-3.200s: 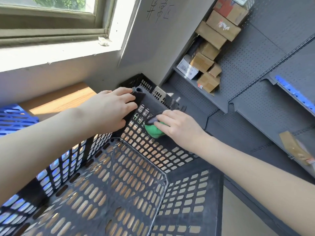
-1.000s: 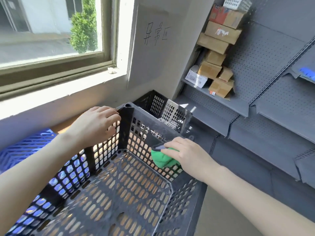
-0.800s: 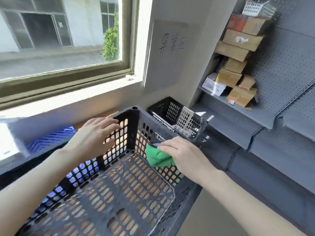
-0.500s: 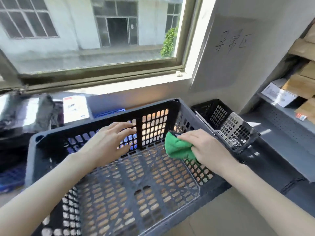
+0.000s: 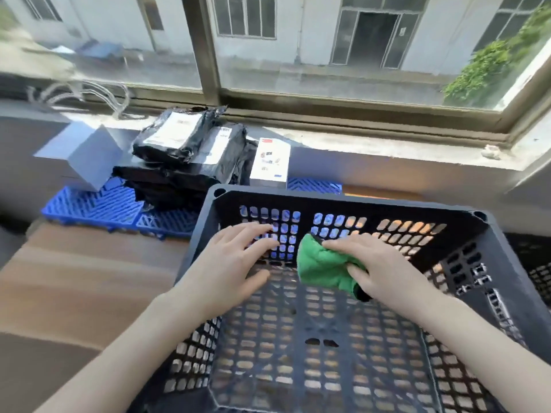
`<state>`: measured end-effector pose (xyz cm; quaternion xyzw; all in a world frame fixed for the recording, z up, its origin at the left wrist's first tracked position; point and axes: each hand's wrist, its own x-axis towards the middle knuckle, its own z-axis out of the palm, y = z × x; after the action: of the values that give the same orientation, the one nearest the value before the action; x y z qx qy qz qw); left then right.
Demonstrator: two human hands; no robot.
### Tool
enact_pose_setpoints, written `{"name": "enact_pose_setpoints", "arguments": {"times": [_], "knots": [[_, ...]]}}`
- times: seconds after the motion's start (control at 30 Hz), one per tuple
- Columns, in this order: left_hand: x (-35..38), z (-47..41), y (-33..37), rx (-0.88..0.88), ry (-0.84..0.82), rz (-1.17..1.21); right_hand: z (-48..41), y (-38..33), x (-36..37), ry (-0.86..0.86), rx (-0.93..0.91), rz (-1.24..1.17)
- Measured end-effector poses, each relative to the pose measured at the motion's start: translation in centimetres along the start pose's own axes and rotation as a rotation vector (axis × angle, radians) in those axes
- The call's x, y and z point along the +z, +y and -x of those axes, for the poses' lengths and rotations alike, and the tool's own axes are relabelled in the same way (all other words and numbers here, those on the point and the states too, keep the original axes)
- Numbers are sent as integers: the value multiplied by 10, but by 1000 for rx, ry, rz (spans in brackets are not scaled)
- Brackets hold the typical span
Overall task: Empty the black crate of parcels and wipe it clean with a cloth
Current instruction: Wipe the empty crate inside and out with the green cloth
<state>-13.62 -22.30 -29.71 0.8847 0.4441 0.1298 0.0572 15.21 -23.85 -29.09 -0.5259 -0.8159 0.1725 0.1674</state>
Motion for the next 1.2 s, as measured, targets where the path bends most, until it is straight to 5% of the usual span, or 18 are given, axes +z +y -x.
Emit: {"name": "enact_pose_setpoints", "arguments": {"times": [0.57,0.77,1.2], "knots": [[-19,70,90,-608,99,-156,-65,-15,44,-271,-502,-321],[-26,101,128,-903,235,-124,-44,-32,65,-397,-509,-458],[-14,133,173,-1205,237,-1,-2,-87,132,-679,-389,-787]]}}
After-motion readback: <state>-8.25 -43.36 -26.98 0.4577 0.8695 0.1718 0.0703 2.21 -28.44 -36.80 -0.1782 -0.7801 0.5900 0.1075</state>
